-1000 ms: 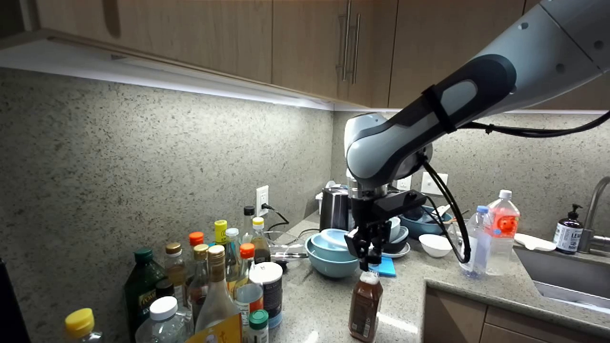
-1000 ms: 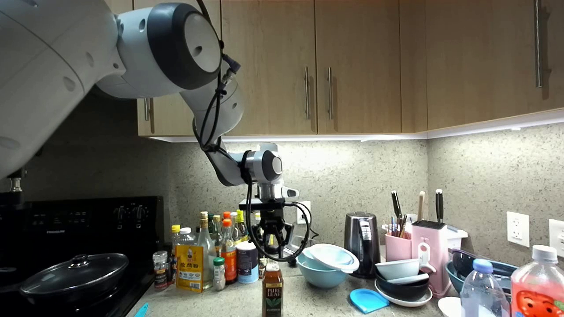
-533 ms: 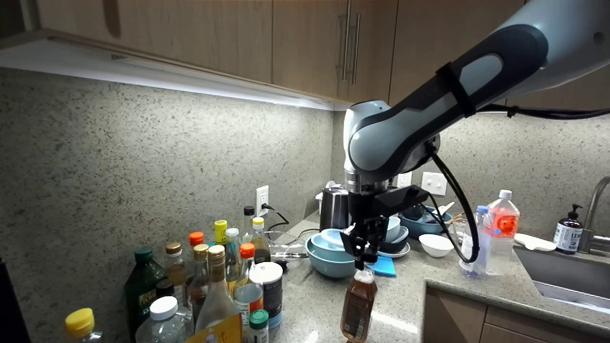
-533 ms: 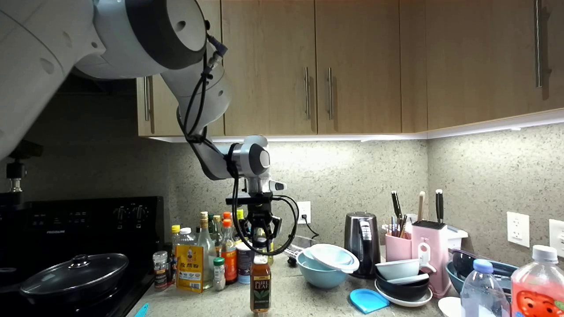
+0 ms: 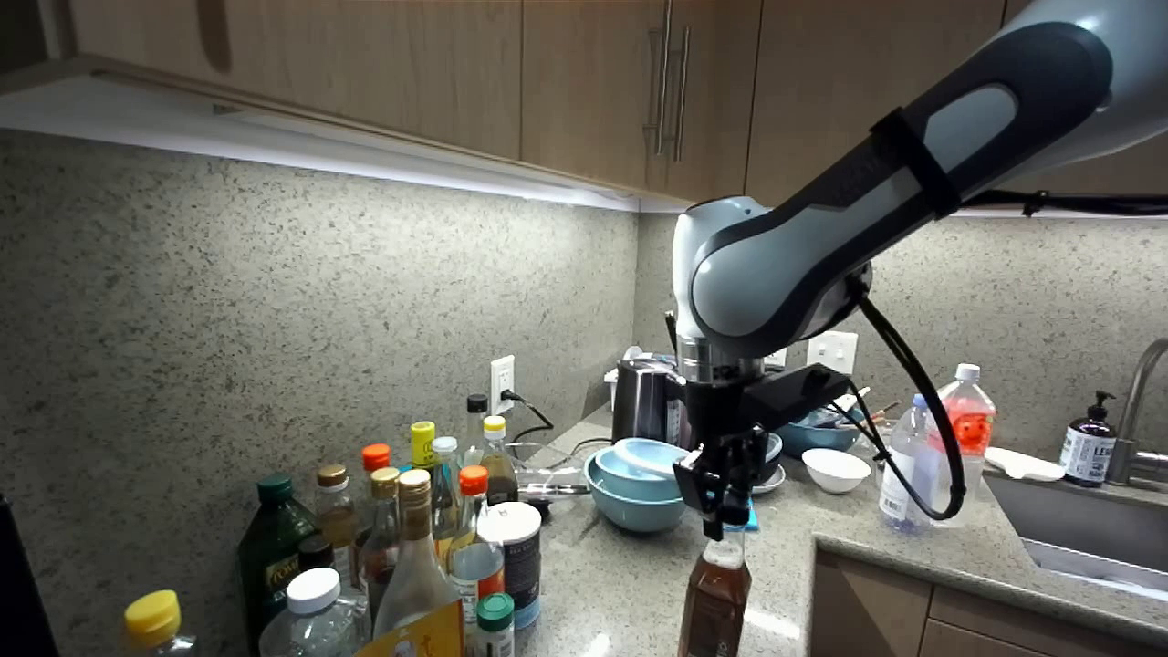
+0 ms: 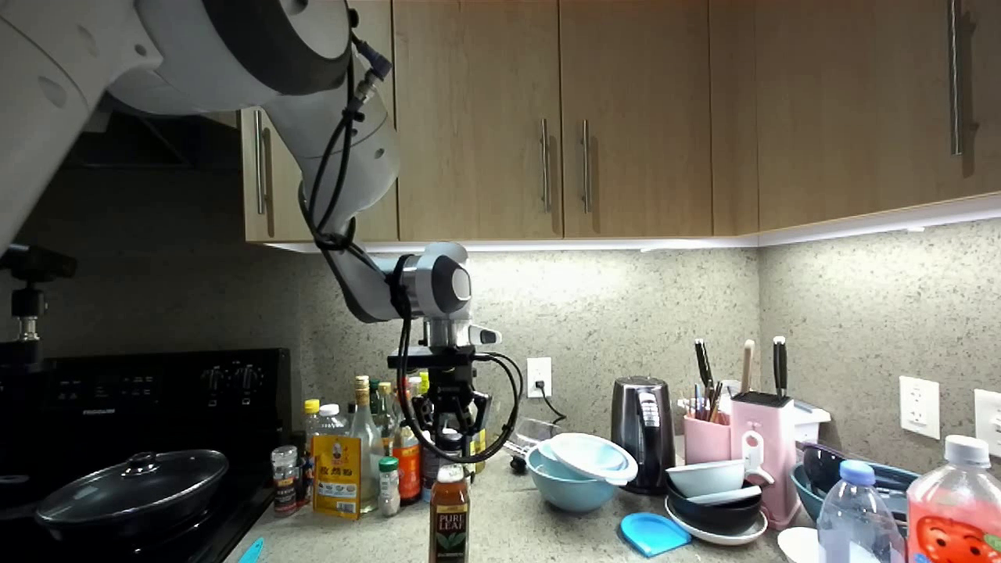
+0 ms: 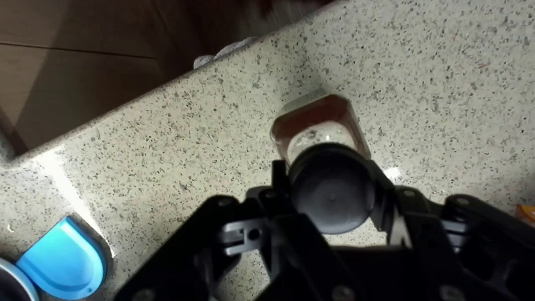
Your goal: Move the bottle
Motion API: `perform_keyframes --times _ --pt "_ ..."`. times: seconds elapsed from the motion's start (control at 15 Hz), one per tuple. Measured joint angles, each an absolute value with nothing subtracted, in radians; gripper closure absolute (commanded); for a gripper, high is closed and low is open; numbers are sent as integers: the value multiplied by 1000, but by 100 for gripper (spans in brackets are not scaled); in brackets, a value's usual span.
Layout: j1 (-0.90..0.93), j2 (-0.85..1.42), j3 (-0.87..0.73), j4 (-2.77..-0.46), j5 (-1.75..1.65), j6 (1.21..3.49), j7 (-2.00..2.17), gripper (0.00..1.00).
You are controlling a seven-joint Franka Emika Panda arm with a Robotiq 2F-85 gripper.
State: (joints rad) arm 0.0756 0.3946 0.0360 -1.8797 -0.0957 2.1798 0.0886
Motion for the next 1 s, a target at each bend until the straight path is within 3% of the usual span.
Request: perform_keyframes --times 1.0 --pt "112 328 77 -2031 -106 2338 29 79"
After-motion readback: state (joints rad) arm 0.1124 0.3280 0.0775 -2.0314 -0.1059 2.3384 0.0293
